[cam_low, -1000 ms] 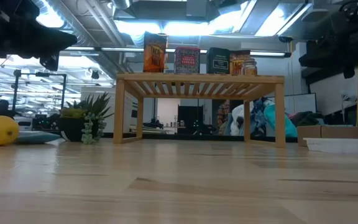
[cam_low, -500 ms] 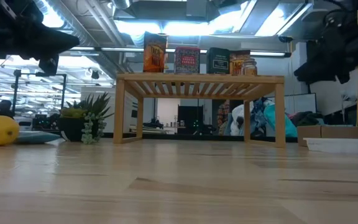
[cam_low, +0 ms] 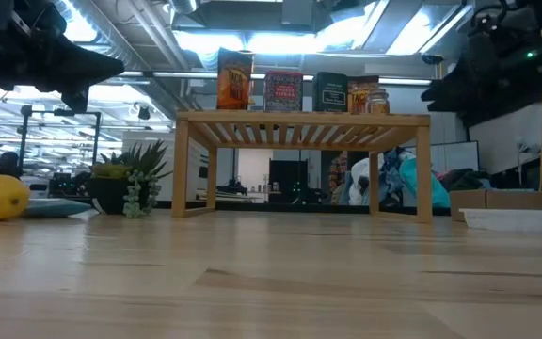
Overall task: Shelf spices
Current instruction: Remove the brown seasoning bottle from the shelf
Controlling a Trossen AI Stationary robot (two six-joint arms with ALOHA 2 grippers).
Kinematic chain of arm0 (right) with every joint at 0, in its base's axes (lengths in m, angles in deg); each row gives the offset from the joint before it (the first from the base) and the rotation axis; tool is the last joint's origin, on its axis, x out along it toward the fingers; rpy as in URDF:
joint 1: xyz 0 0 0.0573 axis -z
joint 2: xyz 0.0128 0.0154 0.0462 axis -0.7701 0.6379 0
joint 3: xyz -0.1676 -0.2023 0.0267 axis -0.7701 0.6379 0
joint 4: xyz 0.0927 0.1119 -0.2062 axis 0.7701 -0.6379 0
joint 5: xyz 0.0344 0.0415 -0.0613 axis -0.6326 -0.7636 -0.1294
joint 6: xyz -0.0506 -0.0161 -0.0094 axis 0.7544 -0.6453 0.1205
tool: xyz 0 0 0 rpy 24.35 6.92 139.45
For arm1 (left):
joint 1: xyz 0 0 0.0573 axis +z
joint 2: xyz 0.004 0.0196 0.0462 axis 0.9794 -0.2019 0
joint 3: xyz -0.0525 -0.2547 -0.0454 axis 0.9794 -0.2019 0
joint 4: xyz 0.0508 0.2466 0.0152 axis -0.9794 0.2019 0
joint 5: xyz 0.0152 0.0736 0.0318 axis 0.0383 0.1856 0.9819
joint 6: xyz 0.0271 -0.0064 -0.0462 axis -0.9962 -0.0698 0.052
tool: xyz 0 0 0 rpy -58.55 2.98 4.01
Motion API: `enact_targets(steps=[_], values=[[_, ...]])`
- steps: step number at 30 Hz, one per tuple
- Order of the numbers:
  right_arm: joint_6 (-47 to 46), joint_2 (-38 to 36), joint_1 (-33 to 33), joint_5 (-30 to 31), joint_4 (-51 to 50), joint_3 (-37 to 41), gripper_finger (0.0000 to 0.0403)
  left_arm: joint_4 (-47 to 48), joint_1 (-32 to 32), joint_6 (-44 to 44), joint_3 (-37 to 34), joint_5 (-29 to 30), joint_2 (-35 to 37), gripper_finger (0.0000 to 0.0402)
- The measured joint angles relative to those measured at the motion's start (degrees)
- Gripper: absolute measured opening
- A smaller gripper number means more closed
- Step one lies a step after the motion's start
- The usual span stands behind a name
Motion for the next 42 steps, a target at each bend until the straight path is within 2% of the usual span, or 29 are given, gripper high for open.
enact_targets(steps=[4, 12, 21, 26, 30, 36, 42], values=[[3.60, 0.02, 0.00, 0.09, 1.17, 0.00, 0.0250, 0.00, 0.00, -1.69, 0.00, 0.00, 0.02, 0.0000], [16.32, 2.13, 0.02, 4.25, 12.18, -0.04, 0.0250, 0.03, 0.00, -2.93, 0.00, 0.00, 0.00, 0.0000], [18.26, 7.16, 0.07, 3.01, 14.06, -0.06, 0.0250, 0.04, 0.00, -5.27, 0.00, 0.00, 0.00, 0.0000], [22.16, 9.57, 2.42, 2.89, 19.53, -0.06, 0.0250, 0.06, 0.00, -5.90, 0.00, -0.02, 0.01, 0.0000], [20.84, 9.84, 6.96, -2.14, 20.92, -0.06, 0.0250, 0.07, 0.00, -5.88, 0.00, -0.01, 0.00, 0.0000], [15.87, 11.08, 14.86, -15.57, 21.56, -0.06, 0.0250, 0.07, 0.00, -5.77, 0.00, -0.02, 0.02, 0.0000], [15.30, 14.30, 20.68, -23.78, 22.75, -0.06, 0.0250, 0.08, 0.00, -5.76, 0.00, -0.02, 0.01, 0.0000]])
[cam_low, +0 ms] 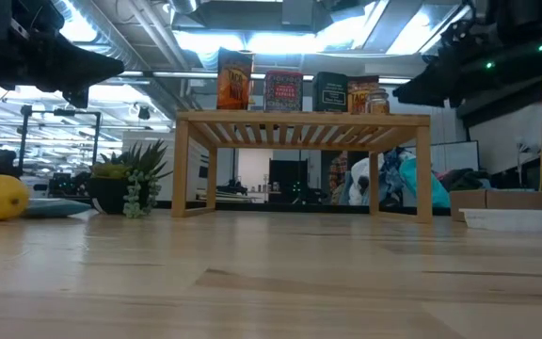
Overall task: Shelf spices
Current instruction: Remove the brown seasoning bottle from the shelf
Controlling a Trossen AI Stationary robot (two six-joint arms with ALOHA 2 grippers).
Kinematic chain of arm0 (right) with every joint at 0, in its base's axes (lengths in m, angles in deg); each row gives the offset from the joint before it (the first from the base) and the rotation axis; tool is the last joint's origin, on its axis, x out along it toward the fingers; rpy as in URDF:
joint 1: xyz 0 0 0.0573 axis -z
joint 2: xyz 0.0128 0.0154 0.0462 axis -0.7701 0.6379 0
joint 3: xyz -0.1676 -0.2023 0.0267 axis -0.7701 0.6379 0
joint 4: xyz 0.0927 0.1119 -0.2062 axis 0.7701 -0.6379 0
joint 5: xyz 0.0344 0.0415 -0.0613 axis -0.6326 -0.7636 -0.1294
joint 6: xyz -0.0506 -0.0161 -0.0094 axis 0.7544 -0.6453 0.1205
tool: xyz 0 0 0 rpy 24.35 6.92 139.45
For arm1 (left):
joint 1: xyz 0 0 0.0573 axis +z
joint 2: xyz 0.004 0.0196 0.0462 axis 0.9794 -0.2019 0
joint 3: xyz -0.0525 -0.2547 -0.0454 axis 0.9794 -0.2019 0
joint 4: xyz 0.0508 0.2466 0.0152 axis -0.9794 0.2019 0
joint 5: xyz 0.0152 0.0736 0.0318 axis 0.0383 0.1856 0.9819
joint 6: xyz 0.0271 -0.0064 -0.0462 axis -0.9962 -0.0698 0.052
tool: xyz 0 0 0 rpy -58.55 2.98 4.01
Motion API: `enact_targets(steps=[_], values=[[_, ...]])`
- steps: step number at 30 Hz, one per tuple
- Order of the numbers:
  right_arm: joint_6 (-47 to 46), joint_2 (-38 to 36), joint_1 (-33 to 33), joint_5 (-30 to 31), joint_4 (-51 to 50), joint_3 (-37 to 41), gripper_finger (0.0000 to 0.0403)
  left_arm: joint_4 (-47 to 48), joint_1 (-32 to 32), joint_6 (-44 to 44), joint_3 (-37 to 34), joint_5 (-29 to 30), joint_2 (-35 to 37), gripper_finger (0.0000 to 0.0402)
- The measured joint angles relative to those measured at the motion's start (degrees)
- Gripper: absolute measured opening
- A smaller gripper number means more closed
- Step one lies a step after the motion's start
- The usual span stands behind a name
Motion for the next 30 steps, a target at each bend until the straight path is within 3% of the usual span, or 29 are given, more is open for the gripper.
enact_targets(steps=[9, 21, 30], values=[[-0.85, 8.21, 3.80, -7.82, 8.20, 0.00, 0.0250, 0.00, 0.00, 0.01, 0.00, 0.01, 0.01, 0.0000], [-0.91, 18.31, 3.76, -9.30, 16.97, 0.00, 0.0249, 0.01, 0.00, 0.01, 0.00, -0.01, -0.01, 0.0000], [-0.87, 19.01, 3.73, -9.23, 19.23, 0.00, 0.0190, 0.01, 0.00, 0.03, 0.00, 0.01, -0.01, 0.0000]])
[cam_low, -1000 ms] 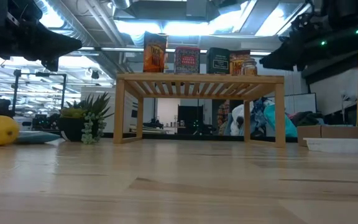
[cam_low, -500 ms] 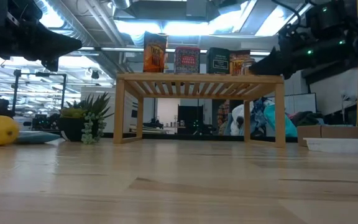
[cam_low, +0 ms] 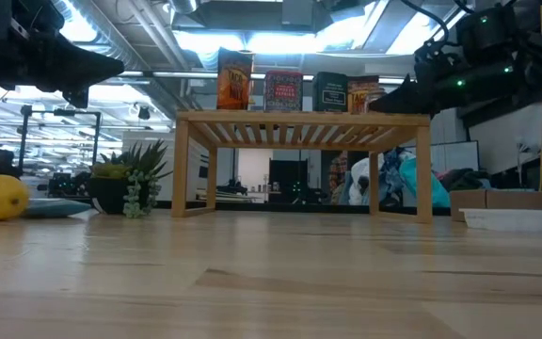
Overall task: Shelf spices
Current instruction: Remove the brown seasoning bottle from the shelf
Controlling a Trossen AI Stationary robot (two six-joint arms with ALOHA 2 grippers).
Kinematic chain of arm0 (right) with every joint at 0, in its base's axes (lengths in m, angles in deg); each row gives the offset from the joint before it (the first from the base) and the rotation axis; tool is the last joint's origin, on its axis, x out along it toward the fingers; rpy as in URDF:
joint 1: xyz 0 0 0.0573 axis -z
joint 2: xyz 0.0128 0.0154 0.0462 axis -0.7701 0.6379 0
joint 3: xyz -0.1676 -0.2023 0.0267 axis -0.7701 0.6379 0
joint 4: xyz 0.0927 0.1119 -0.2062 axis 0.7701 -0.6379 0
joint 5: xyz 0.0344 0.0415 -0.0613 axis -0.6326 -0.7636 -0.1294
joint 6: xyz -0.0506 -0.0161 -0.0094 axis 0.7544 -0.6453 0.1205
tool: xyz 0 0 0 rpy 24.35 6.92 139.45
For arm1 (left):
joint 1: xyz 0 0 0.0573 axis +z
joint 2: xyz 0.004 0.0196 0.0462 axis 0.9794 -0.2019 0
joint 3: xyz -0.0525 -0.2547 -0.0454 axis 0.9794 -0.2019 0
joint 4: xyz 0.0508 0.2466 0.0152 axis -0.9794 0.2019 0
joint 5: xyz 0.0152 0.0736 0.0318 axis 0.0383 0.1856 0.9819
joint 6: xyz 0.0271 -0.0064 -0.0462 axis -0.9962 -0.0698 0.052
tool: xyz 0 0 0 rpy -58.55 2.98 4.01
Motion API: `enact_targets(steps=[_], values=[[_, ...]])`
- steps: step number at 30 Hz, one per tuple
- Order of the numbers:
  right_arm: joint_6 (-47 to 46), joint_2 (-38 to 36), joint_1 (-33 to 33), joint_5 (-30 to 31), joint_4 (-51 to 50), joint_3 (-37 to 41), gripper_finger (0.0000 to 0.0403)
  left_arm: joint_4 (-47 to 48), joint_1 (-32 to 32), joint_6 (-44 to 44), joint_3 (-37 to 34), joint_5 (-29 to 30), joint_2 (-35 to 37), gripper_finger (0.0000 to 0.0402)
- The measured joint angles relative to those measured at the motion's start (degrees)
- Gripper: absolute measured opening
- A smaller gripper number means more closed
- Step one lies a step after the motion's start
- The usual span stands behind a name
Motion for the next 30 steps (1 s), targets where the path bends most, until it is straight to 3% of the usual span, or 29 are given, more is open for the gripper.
enact_targets(steps=[12, 17, 30], values=[[-5.03, -0.77, -0.19, -2.63, -0.41, 0.00, 0.0190, 0.00, 0.00, 0.80, 0.00, -0.02, 0.00, 0.0000], [-6.28, -2.92, -4.07, -2.90, -0.23, 0.00, 0.0190, 0.00, 0.00, 3.14, 0.00, -0.02, 0.00, 0.0000], [-12.00, -7.04, -27.19, 16.35, -0.25, 0.00, 0.0190, 0.00, 0.00, 3.23, 0.00, -0.02, 0.00, 0.0000]])
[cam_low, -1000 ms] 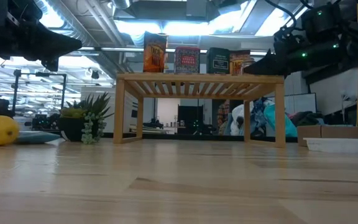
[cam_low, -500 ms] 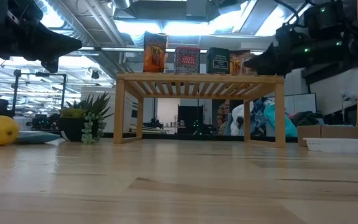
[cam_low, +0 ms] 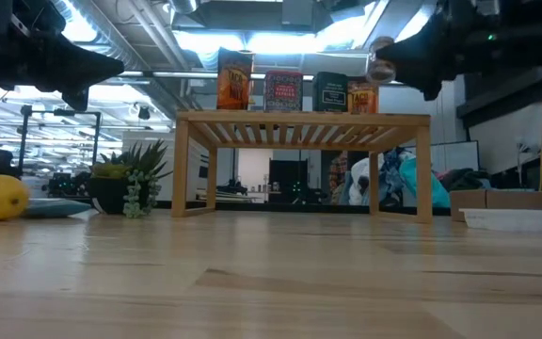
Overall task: Shelf spices
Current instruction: Remove the brown seasoning bottle from the shelf
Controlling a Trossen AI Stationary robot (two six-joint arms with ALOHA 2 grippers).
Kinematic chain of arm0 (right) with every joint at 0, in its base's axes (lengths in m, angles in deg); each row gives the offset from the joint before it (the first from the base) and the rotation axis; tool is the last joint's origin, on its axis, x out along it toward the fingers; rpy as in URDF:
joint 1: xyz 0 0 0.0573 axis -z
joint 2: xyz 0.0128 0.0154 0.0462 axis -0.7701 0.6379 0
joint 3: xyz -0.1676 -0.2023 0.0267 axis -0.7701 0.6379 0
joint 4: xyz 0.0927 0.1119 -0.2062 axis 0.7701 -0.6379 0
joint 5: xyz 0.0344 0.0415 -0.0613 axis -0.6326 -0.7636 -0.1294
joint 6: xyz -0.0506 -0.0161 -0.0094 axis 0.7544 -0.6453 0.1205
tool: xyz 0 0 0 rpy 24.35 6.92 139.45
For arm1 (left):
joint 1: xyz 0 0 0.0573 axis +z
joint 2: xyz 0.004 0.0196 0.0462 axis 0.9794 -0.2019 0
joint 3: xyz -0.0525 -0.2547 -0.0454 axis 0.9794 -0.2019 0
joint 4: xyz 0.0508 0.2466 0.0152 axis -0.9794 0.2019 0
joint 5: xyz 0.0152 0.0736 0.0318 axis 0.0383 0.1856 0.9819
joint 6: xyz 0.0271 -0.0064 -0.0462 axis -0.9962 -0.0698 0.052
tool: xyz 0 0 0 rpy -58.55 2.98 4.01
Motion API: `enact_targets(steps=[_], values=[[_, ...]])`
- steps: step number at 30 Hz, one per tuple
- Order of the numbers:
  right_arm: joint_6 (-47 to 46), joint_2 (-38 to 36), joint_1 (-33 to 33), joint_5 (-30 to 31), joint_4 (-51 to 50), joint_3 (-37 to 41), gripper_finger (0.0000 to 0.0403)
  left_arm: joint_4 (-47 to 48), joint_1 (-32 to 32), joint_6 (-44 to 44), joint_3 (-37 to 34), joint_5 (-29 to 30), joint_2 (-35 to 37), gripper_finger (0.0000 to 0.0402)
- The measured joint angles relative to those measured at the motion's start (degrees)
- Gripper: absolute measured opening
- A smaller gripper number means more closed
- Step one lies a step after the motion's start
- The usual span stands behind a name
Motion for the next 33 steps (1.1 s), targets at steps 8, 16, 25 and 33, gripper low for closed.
enact_targets(steps=[8, 16, 25, 33], values=[[-9.43, 7.71, -19.64, 18.91, 1.78, -1.01, 0.0190, 0.00, 0.00, -0.20, 0.00, -0.01, 0.00, 0.0000], [-3.56, 28.18, -26.15, 25.28, 4.06, -14.84, 0.0190, 0.09, -0.07, 2.44, 0.02, -0.90, 0.00, 0.0000], [-3.10, 49.20, -25.63, 25.47, 7.20, -28.57, 0.0190, 0.36, -0.11, 3.45, 0.02, -3.67, -0.46, 0.0000], [-8.55, 64.48, -22.91, 27.60, 19.36, -35.99, 0.0190, 0.47, -0.11, 3.45, 0.02, -4.79, -3.52, 0.0000]])
